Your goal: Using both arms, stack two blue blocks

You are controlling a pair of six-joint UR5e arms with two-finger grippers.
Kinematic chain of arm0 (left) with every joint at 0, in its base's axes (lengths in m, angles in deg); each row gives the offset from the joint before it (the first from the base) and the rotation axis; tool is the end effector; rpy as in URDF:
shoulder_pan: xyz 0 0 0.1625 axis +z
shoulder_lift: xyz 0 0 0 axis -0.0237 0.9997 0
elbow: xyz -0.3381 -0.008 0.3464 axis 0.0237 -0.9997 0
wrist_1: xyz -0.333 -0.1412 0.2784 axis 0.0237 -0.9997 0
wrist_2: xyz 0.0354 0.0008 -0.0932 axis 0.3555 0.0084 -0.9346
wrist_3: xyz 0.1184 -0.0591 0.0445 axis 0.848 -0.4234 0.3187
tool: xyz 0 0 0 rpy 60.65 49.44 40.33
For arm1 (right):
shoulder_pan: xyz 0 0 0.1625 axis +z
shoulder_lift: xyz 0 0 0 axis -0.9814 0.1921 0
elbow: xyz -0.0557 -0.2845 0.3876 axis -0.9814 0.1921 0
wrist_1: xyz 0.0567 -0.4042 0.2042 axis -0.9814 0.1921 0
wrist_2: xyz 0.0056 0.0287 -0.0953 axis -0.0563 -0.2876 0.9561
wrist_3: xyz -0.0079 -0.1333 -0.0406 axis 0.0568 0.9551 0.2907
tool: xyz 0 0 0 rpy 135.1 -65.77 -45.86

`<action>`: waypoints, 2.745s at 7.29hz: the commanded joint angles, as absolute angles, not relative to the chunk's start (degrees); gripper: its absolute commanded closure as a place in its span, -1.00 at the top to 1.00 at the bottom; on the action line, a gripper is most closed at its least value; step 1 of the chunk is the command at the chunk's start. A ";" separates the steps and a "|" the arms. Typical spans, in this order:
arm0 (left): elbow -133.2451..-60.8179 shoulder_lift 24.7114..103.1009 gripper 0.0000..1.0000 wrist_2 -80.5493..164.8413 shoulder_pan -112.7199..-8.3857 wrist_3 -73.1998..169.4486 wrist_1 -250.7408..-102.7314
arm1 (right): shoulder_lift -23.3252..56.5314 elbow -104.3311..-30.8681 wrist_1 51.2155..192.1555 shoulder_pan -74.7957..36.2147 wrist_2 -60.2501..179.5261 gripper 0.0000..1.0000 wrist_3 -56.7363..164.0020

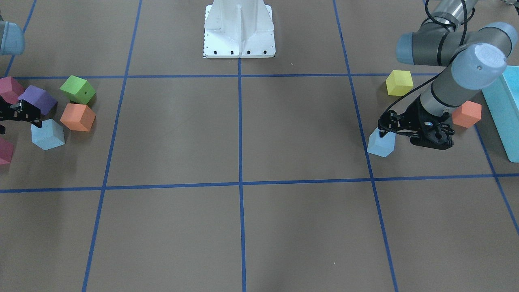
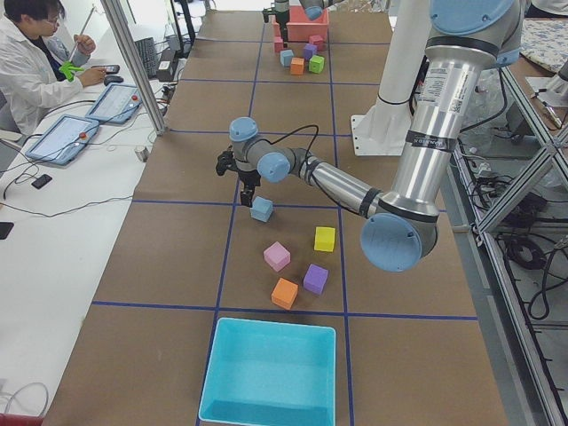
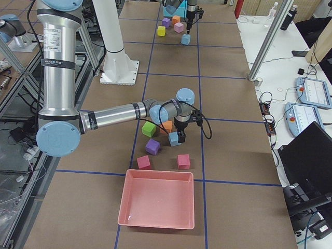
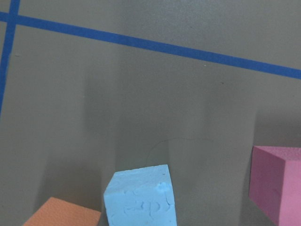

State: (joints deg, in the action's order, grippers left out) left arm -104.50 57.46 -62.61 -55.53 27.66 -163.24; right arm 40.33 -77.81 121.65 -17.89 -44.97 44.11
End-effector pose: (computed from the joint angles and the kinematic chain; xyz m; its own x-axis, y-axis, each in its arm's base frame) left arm 0.3463 -0.5663 0.5099 0.6527 0.2213 -0.7246 -0.1308 0.9750 0.1799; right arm -0.2172 -0.4917 0.6360 0.7151 -0.1775 0.6761 0.1473 0.9838 0.1025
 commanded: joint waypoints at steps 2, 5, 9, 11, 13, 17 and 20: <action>-103.62 56.44 0.98 -62.44 -55.23 27.26 -166.10 | 40.49 -76.82 116.92 -21.35 -42.14 1.00 37.18; -103.62 56.35 0.98 -62.44 -55.23 27.17 -166.01 | 40.14 -76.73 116.75 -22.93 -42.14 1.00 35.76; -103.62 55.83 0.98 -62.44 -55.15 27.17 -166.10 | 40.14 -75.77 114.81 -24.16 -41.79 1.00 35.94; -103.62 55.83 0.98 -62.44 -55.23 27.17 -166.10 | 40.22 -75.50 114.81 -24.17 -41.71 1.00 38.13; -103.62 55.83 0.98 -62.44 -55.23 27.17 -166.10 | 40.22 -75.15 114.81 -24.17 -41.71 1.00 39.11; -103.62 55.65 0.98 -62.53 -55.23 27.17 -166.10 | 40.58 -74.98 114.81 -24.08 -41.62 1.00 41.21; -103.62 55.65 0.98 -62.44 -55.23 27.17 -166.10 | 40.22 -73.83 114.81 -24.17 -40.83 0.90 41.13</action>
